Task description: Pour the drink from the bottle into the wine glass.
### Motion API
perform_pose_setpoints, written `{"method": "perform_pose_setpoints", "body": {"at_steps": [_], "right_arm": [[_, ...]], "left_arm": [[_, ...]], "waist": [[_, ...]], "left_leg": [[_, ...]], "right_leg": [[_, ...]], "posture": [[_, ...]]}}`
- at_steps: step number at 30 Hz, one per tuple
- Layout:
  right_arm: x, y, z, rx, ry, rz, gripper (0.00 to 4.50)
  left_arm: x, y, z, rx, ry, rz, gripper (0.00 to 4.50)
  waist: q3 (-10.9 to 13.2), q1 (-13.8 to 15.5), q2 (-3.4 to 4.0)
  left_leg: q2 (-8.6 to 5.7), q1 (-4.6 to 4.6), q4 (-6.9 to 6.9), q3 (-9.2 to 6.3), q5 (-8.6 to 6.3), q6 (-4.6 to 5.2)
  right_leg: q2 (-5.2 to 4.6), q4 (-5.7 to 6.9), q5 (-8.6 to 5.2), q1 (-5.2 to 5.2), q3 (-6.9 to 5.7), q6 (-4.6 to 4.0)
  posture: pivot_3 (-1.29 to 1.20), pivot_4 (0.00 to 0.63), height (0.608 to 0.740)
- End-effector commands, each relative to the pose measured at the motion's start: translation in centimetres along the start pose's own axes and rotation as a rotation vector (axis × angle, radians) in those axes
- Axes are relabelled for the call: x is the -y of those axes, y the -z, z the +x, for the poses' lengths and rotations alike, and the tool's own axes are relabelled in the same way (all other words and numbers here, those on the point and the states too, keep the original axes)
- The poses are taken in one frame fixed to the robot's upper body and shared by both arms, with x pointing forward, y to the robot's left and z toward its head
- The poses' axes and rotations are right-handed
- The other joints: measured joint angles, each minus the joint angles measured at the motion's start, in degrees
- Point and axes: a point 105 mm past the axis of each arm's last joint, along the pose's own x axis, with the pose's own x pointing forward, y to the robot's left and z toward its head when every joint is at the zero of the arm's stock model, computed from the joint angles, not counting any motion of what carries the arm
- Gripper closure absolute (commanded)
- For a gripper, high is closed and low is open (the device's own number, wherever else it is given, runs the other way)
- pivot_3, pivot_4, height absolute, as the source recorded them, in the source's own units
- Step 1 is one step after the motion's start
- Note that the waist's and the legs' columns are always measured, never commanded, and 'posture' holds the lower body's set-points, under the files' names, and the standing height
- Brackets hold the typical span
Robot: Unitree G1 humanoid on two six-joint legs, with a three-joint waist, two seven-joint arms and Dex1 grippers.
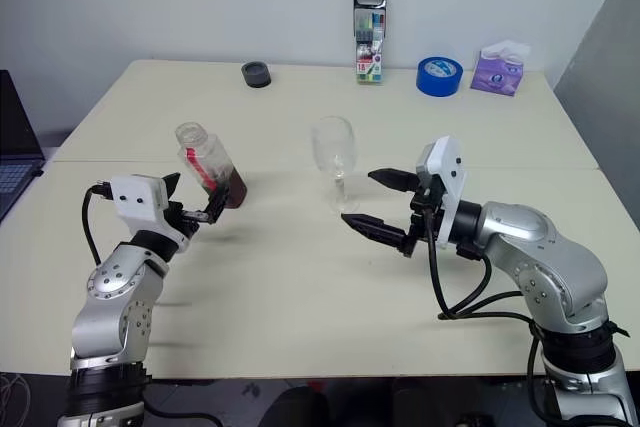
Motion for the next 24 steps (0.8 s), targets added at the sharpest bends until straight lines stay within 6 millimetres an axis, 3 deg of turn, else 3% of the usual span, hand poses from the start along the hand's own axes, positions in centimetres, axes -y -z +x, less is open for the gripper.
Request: {"method": "perform_pose_setpoints", "body": {"at_steps": [1, 7, 15, 18, 24], "right_arm": [[-0.5, -1.4, 0.2, 0.037, -0.012, -0.052, 0.02], [-0.3, -1.3, 0.3, 0.032, -0.002, -0.059, 0.02], [-0.1, -1.4, 0.2, 0.029, 0.017, -0.067, 0.02], [-0.1, -1.3, 0.1, 0.029, 0.030, -0.068, 0.00], [0.1, -1.3, -0.1, 0.029, 0.057, -0.074, 0.00]], "left_arm": [[-1.0, -1.2, 0.5, 0.051, -0.010, 0.034, 0.00], [-1.3, 0.4, 2.4, 0.024, 0.029, 0.036, 0.00], [-1.9, 0.4, 5.5, 0.043, 0.074, 0.046, 0.00], [-1.9, 0.0, 6.0, 0.054, 0.086, 0.052, 0.63], [-1.4, 0.5, 5.9, 0.054, 0.107, 0.048, 2.46]], "waist": [[0.00, 0.01, 0.00], [0.00, 0.10, 0.00], [0.00, 0.10, -0.02], [0.00, 0.05, -0.02], [0.00, 0.05, -0.02]], "left_leg": [[0.00, 0.00, 0.00, 0.00, 0.00, 0.00], [-0.02, -0.02, 0.03, -0.05, 0.01, 0.00], [-0.04, -0.12, 0.08, -0.15, 0.02, -0.03], [-0.04, -0.14, 0.08, -0.15, 0.08, -0.13], [-0.04, -0.16, 0.08, -0.19, 0.08, -0.14]], "right_leg": [[0.00, 0.00, 0.00, 0.00, 0.00, 0.00], [-0.02, 0.00, 0.00, 0.00, -0.07, 0.00], [-0.04, -0.01, 0.00, -0.03, -0.19, 0.00], [-0.04, 0.00, 0.00, -0.05, -0.19, 0.00], [-0.06, 0.01, 0.00, -0.06, -0.23, 0.00]], "posture": [[0.00, 0.150, 0.740], [0.00, 0.150, 0.740], [0.00, 0.150, 0.740], [0.00, 0.150, 0.740], [0.00, 0.150, 0.740]]}}
